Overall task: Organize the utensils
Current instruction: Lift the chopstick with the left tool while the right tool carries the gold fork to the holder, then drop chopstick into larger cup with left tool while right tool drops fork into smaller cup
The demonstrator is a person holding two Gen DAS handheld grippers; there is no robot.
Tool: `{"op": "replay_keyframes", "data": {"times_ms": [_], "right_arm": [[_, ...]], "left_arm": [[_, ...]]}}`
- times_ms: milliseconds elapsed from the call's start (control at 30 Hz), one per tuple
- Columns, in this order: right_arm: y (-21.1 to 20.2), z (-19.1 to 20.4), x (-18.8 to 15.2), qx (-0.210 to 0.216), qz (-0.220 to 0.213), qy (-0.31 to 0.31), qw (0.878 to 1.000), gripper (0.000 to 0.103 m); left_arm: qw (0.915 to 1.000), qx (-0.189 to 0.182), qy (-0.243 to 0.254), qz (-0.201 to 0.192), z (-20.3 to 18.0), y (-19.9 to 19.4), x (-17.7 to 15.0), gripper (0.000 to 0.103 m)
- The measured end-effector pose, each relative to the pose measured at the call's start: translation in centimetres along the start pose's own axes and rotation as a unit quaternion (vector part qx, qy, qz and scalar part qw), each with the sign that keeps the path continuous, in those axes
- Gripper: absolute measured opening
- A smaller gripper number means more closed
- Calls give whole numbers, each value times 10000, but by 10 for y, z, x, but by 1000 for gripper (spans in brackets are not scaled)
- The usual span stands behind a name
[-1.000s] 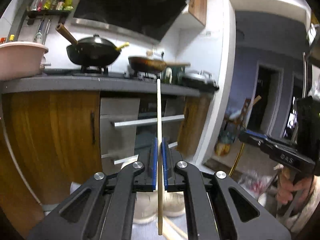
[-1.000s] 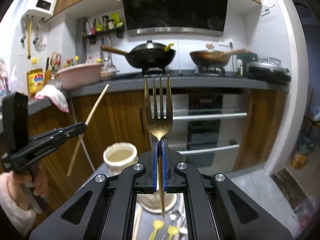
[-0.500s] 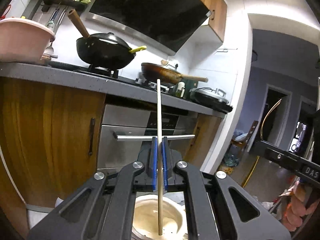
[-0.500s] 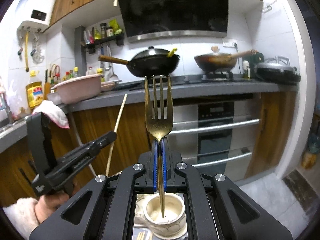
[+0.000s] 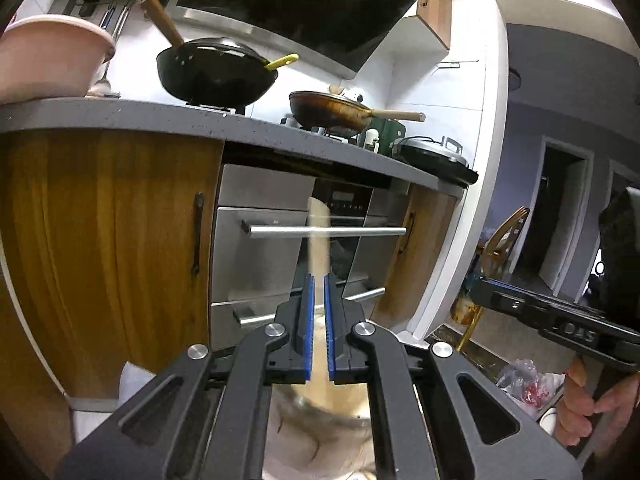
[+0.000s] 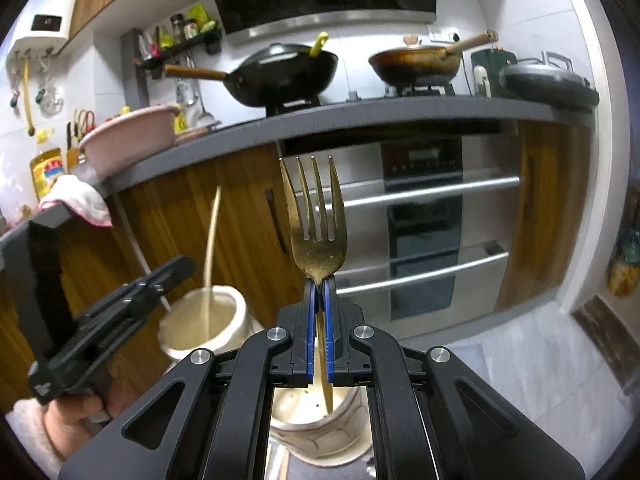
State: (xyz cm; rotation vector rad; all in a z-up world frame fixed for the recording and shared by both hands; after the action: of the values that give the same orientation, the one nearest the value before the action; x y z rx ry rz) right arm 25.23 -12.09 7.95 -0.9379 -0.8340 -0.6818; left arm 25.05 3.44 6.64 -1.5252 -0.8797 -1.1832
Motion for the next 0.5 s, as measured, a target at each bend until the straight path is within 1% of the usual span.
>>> {"op": "replay_keyframes", "data": {"times_ms": [200,300,333,367,400,433,467,500], "right_arm": [[7,-8,-4,-89,51,89,9999,5],[8,-9,-3,-119,52,96,9999,5],[8,-10,-3,-126,50,94,9999,5],[9,-11,-2,-145,51,104,9998,5],[10,-13,-1,-173,52,133,9997,5],[10,-15,-1,-185,53,157,9997,5],[11,-17,0,-185,72,204,9996,5],[12,-18,0,-197,86,239,9995,5]], "left_arm": [[9999,27,86,59,0,-8,-6,5],[9997,79,173,120,-1,-10,-7,8],[9996,126,206,144,-1,-10,-7,15],[9995,162,230,163,-1,-11,-7,26],[9993,219,261,180,0,-11,-7,32],[9991,273,283,180,1,-12,-6,42],[9990,307,292,173,1,-13,-6,46],[9988,345,293,184,3,-14,-6,47]]}}
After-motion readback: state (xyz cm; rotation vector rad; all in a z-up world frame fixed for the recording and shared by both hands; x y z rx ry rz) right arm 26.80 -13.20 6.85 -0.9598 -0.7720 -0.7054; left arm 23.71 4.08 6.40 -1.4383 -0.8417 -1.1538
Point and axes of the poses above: each gripper's, at about its wrist camera, not at the fingertips, and y roughly the way its jaws point, z to its left, x to its top, the point moved 8 cm from there along y, roughly the way its jaws point, and after that the axes turned 10 degrees about y, right-handed, at the moved point
